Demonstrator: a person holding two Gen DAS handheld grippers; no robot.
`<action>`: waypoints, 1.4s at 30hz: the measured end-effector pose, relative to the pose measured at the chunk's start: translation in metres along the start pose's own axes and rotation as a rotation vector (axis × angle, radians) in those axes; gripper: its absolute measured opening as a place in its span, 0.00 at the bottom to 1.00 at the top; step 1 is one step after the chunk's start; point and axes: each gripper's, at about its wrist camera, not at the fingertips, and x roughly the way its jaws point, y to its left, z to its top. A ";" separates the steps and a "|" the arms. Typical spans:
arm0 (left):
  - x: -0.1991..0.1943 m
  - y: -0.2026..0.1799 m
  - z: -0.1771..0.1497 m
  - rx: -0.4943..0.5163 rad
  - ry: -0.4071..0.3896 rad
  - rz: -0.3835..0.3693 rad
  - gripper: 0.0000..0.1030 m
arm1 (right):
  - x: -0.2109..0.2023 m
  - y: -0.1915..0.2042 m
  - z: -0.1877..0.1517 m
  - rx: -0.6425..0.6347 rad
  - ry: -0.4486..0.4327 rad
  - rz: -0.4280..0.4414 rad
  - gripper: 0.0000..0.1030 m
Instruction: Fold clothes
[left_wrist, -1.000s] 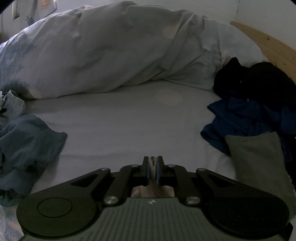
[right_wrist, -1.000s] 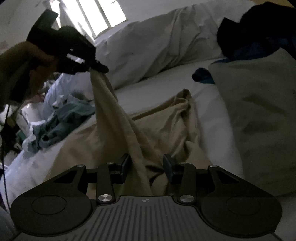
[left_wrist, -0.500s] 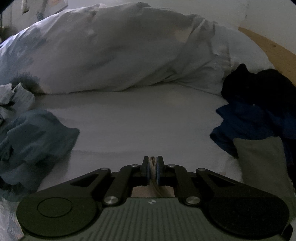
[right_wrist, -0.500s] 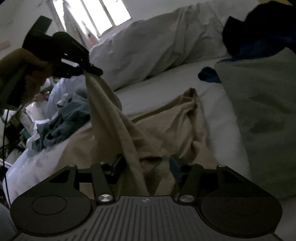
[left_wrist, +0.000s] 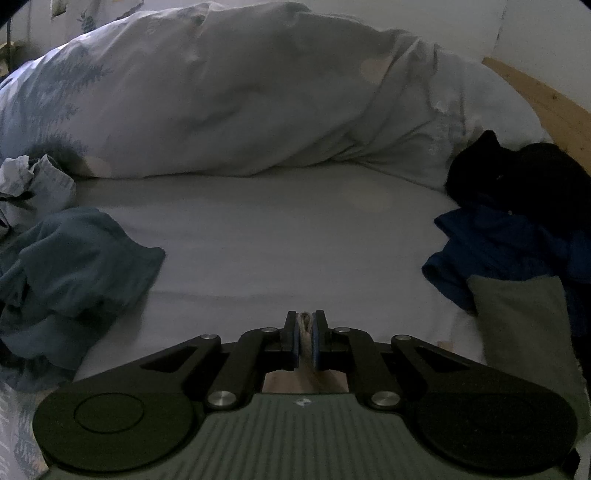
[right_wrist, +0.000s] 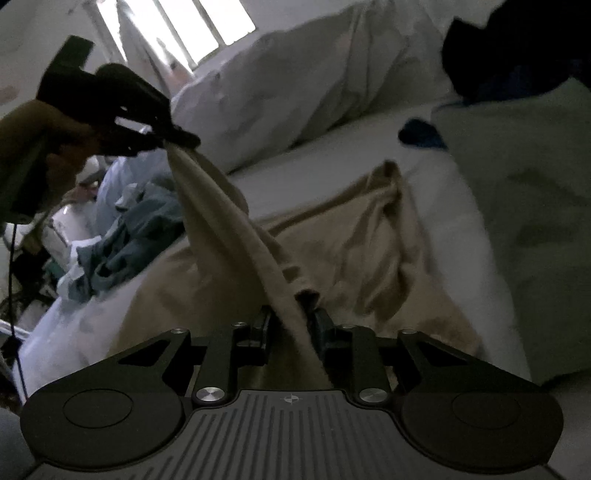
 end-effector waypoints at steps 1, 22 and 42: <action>0.000 0.000 0.000 0.000 0.000 0.001 0.10 | 0.002 -0.002 0.000 0.009 0.010 0.002 0.29; 0.013 -0.023 0.006 -0.020 0.022 -0.034 0.10 | -0.057 0.034 -0.014 0.007 -0.147 -0.021 0.07; 0.088 -0.167 -0.021 0.171 0.087 -0.079 0.10 | -0.100 0.003 -0.041 0.193 -0.136 -0.197 0.07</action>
